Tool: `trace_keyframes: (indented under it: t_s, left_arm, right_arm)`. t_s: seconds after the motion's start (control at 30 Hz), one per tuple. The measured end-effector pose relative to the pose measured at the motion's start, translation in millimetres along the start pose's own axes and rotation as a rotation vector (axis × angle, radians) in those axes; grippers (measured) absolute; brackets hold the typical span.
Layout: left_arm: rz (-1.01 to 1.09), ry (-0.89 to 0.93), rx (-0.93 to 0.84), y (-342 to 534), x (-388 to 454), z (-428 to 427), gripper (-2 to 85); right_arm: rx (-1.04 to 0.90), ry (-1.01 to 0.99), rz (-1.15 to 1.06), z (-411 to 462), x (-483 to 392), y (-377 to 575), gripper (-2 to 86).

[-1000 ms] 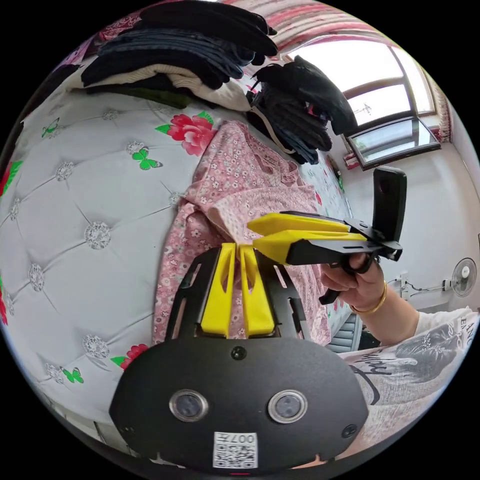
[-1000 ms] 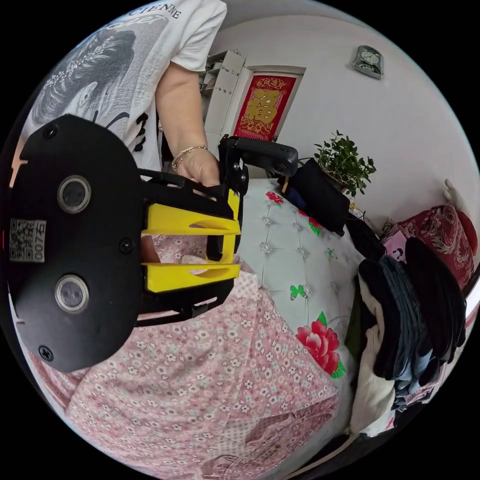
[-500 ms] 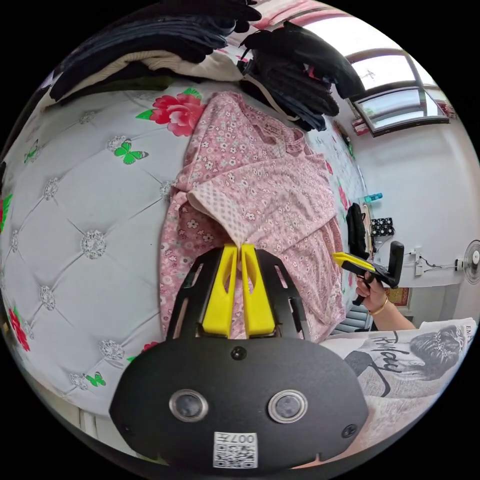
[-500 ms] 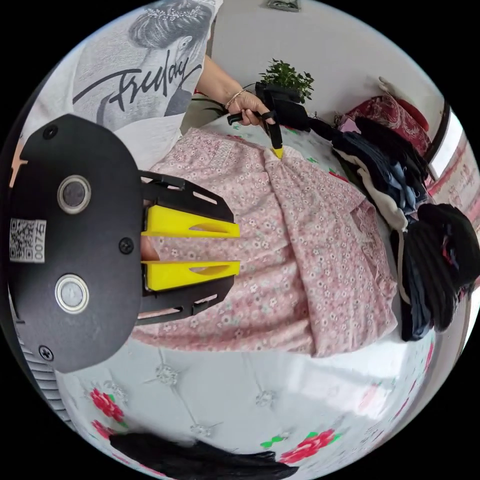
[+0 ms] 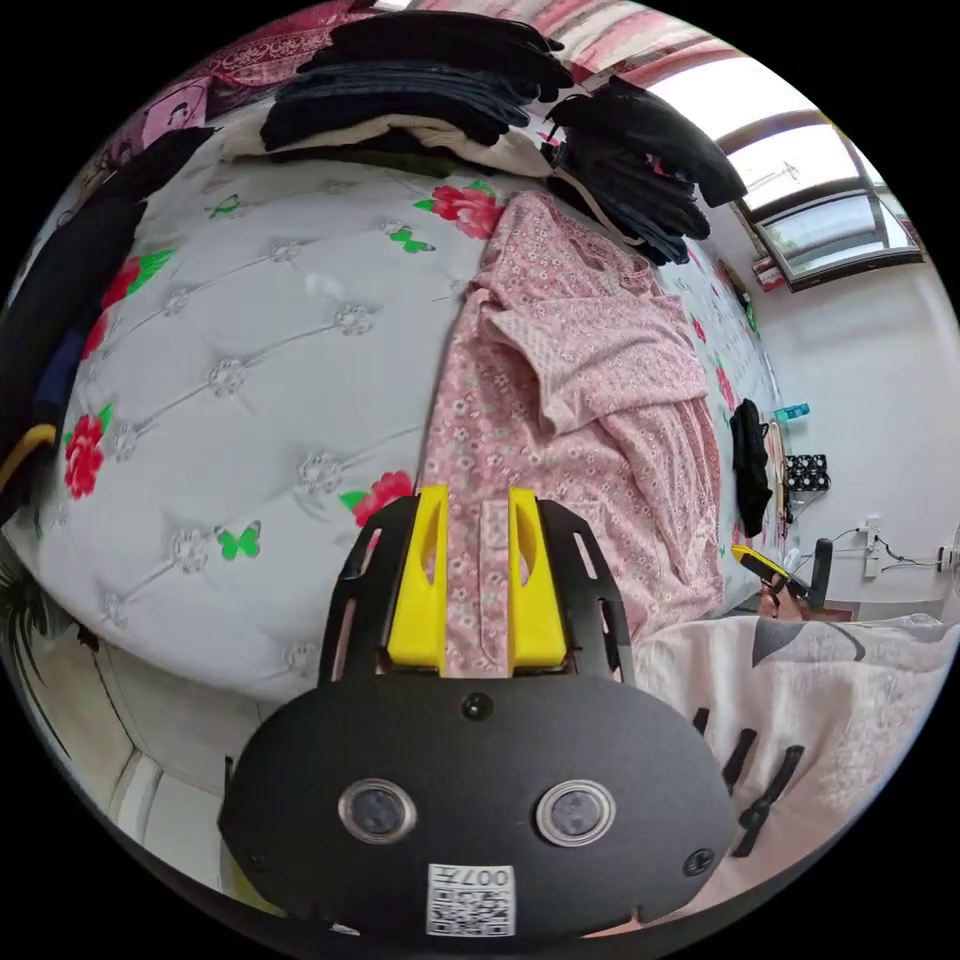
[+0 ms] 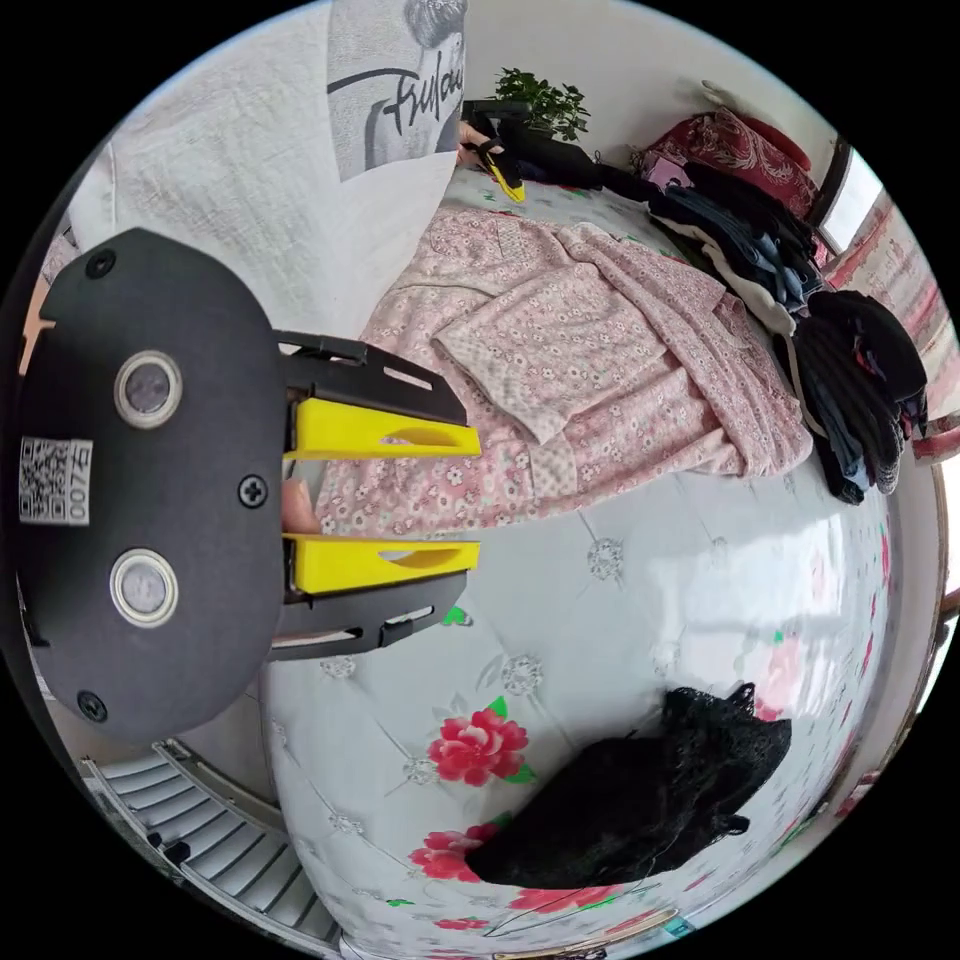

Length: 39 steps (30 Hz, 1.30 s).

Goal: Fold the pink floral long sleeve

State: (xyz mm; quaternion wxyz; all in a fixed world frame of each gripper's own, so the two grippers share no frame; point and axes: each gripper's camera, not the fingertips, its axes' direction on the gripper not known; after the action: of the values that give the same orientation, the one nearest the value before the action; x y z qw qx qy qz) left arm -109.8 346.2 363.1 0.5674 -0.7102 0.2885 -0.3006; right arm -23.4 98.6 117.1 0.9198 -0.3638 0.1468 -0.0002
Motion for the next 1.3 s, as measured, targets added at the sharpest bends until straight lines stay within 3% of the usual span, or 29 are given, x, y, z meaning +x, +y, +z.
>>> trace_keyframes:
  t_s: [0.2, 0.3, 0.37, 0.47, 0.6, 0.77, 0.9, 1.03, 1.17, 1.3]
  left_arm:
    - [-0.036, -0.143, -0.16, 55, 1, 14, 10.7]
    - [0.074, -0.321, -0.151, 55, 25, 18, 7.7]
    - [0.173, -0.34, -0.211, 48, 39, 20, 2.8]
    - [0.228, -0.249, -0.277, 36, 45, 19, -0.4]
    - [0.176, 0.1, -0.2, 7, 29, -15, -0.9]
    - [0.157, 0.41, -0.08, -66, 8, -58, -0.9]
    - [0.053, 0.597, 0.064, -161, -16, -87, -0.7]
    - [-0.187, 0.619, 0.21, -252, -44, -91, 0.8]
    - [-0.25, 0.554, 0.385, -284, -48, -86, 9.7]
    - [-0.161, 0.374, 0.267, -276, -43, -53, 11.7]
  right_arm:
    - [-0.111, 0.003, -0.008, 3, 12, 31, 8.0]
    - [-0.13, 0.108, -0.059, 2, 3, 31, 5.8]
    - [-0.2, 0.129, -0.177, 0, -7, 25, 2.6]
    - [-0.241, 0.044, -0.218, -9, -5, 17, 0.8]
    - [-0.194, -0.203, -0.175, -40, 20, 1, 0.0]
    - [0.016, -0.609, -0.037, -99, 82, -53, -0.2]
    - [0.154, -0.702, -0.023, -143, 103, -126, 0.0]
    - [0.299, -0.718, -0.01, -181, 109, -234, 0.7]
    - [0.387, -0.584, 0.124, -180, 122, -298, 3.0]
    - [0.315, -0.521, 0.117, -145, 126, -295, 5.3]
